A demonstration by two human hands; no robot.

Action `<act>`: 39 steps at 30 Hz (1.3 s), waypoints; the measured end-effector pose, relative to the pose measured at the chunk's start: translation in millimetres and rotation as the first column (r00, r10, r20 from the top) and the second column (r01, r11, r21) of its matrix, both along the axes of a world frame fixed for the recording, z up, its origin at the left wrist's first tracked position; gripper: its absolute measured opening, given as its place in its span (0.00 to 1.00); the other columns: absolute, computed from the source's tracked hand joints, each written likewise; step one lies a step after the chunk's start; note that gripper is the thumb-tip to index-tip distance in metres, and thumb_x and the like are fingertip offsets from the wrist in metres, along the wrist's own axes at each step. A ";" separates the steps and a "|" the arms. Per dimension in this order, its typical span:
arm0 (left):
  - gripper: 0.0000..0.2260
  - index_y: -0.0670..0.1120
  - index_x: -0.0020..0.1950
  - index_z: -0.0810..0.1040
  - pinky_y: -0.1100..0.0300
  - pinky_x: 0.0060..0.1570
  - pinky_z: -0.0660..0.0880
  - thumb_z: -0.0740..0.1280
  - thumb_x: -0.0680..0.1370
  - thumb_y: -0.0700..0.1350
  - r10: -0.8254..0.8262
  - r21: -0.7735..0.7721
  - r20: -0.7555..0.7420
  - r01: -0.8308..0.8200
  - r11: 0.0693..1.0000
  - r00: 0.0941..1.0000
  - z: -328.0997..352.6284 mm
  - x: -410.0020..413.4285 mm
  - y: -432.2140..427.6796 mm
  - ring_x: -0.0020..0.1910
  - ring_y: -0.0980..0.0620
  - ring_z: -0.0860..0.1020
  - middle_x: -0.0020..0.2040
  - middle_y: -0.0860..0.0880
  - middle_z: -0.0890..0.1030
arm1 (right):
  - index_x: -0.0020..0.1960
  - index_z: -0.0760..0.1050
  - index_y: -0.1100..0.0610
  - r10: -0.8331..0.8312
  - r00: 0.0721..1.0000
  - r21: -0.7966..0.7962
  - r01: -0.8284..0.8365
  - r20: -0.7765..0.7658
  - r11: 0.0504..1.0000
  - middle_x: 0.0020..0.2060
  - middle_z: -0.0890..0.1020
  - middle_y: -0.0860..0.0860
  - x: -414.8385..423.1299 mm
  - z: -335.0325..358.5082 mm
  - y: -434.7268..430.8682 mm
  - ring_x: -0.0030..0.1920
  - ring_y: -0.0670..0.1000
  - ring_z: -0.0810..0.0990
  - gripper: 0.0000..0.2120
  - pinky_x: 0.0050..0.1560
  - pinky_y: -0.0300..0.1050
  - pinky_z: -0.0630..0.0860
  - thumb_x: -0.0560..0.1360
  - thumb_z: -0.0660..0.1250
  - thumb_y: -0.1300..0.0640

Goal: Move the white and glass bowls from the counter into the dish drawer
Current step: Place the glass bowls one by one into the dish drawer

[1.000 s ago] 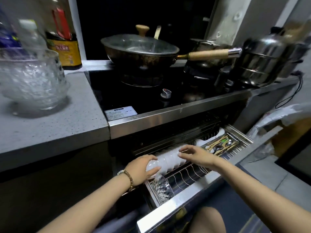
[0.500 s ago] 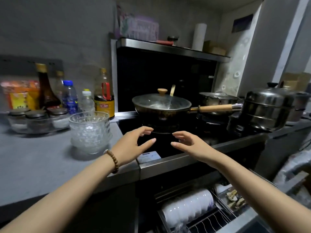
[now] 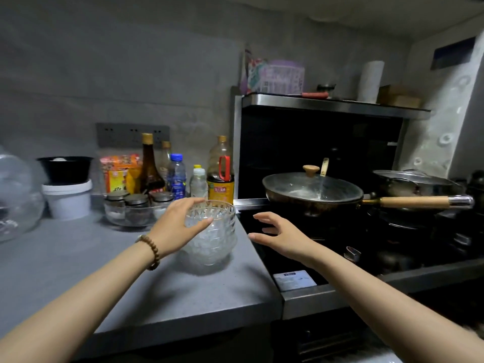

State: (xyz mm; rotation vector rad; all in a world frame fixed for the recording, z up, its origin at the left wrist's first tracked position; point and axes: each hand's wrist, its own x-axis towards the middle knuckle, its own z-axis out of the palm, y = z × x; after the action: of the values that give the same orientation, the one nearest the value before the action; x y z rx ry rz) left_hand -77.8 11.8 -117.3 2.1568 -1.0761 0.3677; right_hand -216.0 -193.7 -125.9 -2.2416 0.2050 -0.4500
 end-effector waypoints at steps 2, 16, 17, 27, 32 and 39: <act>0.29 0.50 0.70 0.66 0.57 0.65 0.63 0.66 0.73 0.59 0.039 -0.017 -0.056 -0.040 0.999 0.998 -4.9 13.2 5.9 0.68 0.51 0.66 0.69 0.49 0.70 | 0.71 0.66 0.53 0.021 1.000 0.017 -0.021 0.010 1.000 0.72 0.68 0.51 16.8 -2.2 5.7 0.70 0.52 0.69 0.30 0.67 0.44 0.68 0.72 0.71 0.50; 0.46 0.50 0.73 0.59 0.62 0.60 0.61 0.65 0.61 0.70 -0.037 -0.080 -0.379 0.007 0.997 0.925 -37.5 62.0 -1.0 0.68 0.54 0.64 0.74 0.49 0.64 | 0.57 0.77 0.52 0.106 0.993 0.051 -0.108 0.043 0.993 0.66 0.75 0.48 85.2 -7.5 16.9 0.70 0.49 0.68 0.21 0.70 0.46 0.63 0.68 0.74 0.46; 0.46 0.51 0.73 0.59 0.61 0.60 0.61 0.65 0.61 0.70 -0.045 -0.085 -0.385 0.013 0.996 0.922 -39.3 64.4 -1.9 0.68 0.55 0.64 0.74 0.50 0.64 | 0.55 0.77 0.53 0.109 0.993 0.051 -0.111 0.044 0.993 0.64 0.76 0.48 87.0 -8.8 16.3 0.69 0.48 0.69 0.20 0.71 0.47 0.63 0.67 0.75 0.46; 0.41 0.57 0.73 0.58 0.48 0.68 0.61 0.65 0.64 0.69 -0.093 -0.208 -0.379 0.013 0.978 0.921 -41.1 63.6 -8.1 0.72 0.50 0.61 0.75 0.50 0.62 | 0.39 0.73 0.55 0.083 0.970 0.085 -0.105 0.228 0.991 0.41 0.83 0.47 86.2 -9.3 17.6 0.49 0.40 0.80 0.16 0.46 0.20 0.68 0.65 0.77 0.48; 0.50 0.61 0.73 0.53 0.55 0.66 0.62 0.64 0.56 0.77 -0.285 -0.444 -0.385 0.095 0.891 0.878 -11.1 28.1 -15.0 0.71 0.54 0.63 0.74 0.53 0.62 | 0.36 0.73 0.52 0.096 0.928 0.207 -0.180 0.361 0.962 0.43 0.83 0.54 63.9 12.3 23.2 0.51 0.48 0.82 0.15 0.54 0.34 0.75 0.62 0.76 0.45; 0.38 0.77 0.63 0.54 0.48 0.65 0.70 0.68 0.57 0.73 -0.539 -0.668 -0.333 0.210 0.714 0.774 4.9 -34.0 -48.0 0.71 0.57 0.62 0.73 0.64 0.55 | 0.44 0.75 0.64 0.060 0.943 0.423 -0.203 0.328 0.883 0.49 0.85 0.57 2.9 26.1 10.1 0.52 0.52 0.83 0.24 0.59 0.42 0.75 0.62 0.74 0.45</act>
State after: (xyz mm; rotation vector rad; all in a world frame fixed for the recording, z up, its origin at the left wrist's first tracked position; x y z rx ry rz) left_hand -111.7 -36.2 -112.3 1.2871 -0.9077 -0.0771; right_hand -213.1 -183.7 -99.8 -1.6885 -0.0117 -0.6006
